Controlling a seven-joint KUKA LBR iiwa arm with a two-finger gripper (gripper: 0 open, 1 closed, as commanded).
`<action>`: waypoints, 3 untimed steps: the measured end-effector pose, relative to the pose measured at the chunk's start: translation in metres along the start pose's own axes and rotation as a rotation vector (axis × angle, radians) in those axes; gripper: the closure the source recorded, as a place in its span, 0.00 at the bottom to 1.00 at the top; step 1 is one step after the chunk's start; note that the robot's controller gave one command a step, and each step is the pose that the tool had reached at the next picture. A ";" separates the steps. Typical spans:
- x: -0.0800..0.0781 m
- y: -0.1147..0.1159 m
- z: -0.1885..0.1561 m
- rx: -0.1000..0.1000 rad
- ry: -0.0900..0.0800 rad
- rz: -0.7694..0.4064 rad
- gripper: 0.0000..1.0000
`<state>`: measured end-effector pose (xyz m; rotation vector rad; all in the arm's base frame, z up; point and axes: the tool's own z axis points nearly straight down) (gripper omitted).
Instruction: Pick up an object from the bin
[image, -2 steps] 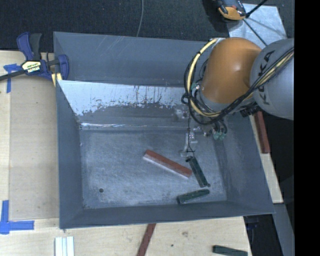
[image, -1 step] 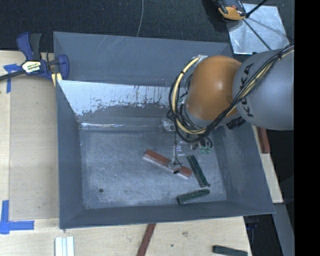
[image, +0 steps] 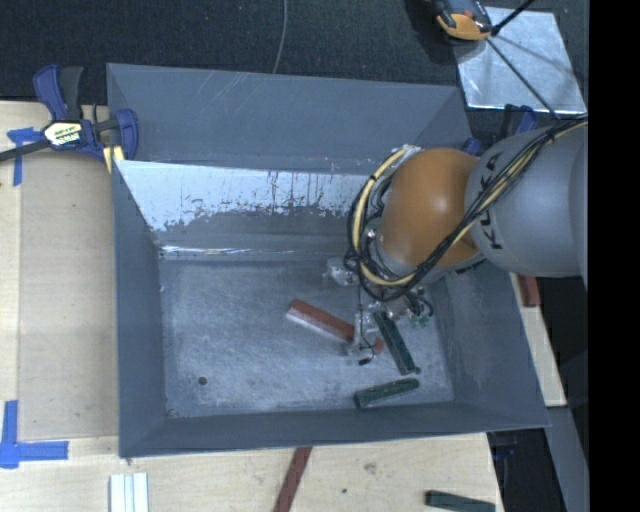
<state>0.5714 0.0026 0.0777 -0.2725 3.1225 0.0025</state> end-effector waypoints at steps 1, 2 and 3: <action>-0.002 0.043 0.007 0.001 0.003 0.012 1.00; -0.002 0.043 0.007 0.001 0.003 0.012 1.00; 0.001 0.054 -0.171 0.001 -0.001 0.052 1.00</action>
Offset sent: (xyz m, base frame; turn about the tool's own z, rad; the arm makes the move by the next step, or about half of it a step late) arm 0.0000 0.0000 0.0000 0.0000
